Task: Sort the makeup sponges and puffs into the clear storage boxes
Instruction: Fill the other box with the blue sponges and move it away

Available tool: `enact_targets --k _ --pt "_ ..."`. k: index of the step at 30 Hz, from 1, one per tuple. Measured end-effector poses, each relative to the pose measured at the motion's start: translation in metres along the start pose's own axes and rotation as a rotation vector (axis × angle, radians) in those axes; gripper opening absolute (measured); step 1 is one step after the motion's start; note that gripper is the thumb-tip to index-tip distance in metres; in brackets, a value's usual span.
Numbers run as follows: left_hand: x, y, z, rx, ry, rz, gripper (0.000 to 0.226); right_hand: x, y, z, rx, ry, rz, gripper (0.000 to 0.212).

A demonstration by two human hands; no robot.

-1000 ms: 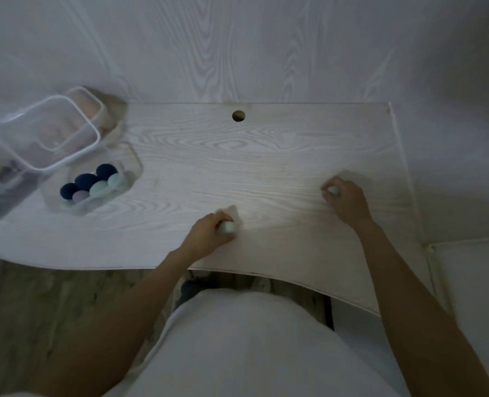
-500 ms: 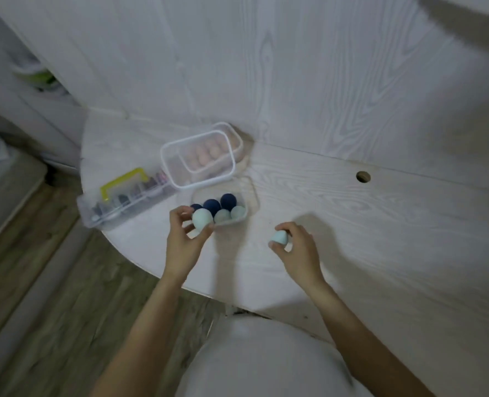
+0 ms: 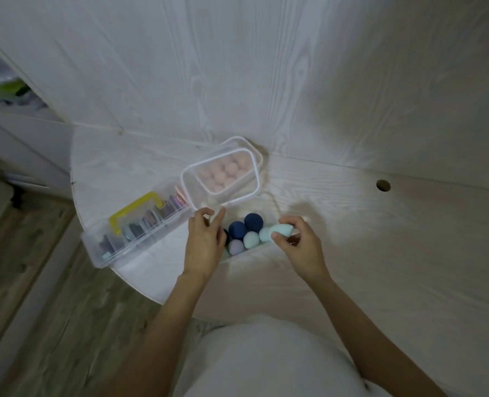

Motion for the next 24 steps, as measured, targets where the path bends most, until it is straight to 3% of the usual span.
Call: enact_targets --k 5,10,15,19,24 --pt "0.014 -0.010 0.004 -0.089 -0.027 0.061 0.037 -0.005 0.001 0.002 0.038 0.067 -0.079 0.026" --pt "0.029 -0.018 -0.003 -0.108 -0.116 0.067 0.024 0.000 0.001 0.000 0.017 0.027 -0.081 0.027" --pt "0.047 -0.023 -0.012 -0.171 -0.366 -0.176 0.021 0.001 -0.003 -0.006 0.020 0.011 -0.064 0.026" --pt "0.058 -0.023 -0.012 -0.157 -0.497 -0.274 0.022 0.013 -0.036 -0.016 -0.142 -0.009 0.028 0.028" --pt "0.044 -0.022 -0.008 -0.216 -0.371 -0.110 0.027 0.063 -0.067 -0.028 -0.470 -0.033 0.500 0.028"
Point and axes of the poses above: each hand's wrist, its own z-axis away from the middle knuckle, its own x-axis out of the palm, y = z × x, the point moved 10 cm from there along -z, towards the middle knuckle, and after that the axes turned 11 degrees about x, right-handed, at the moved point
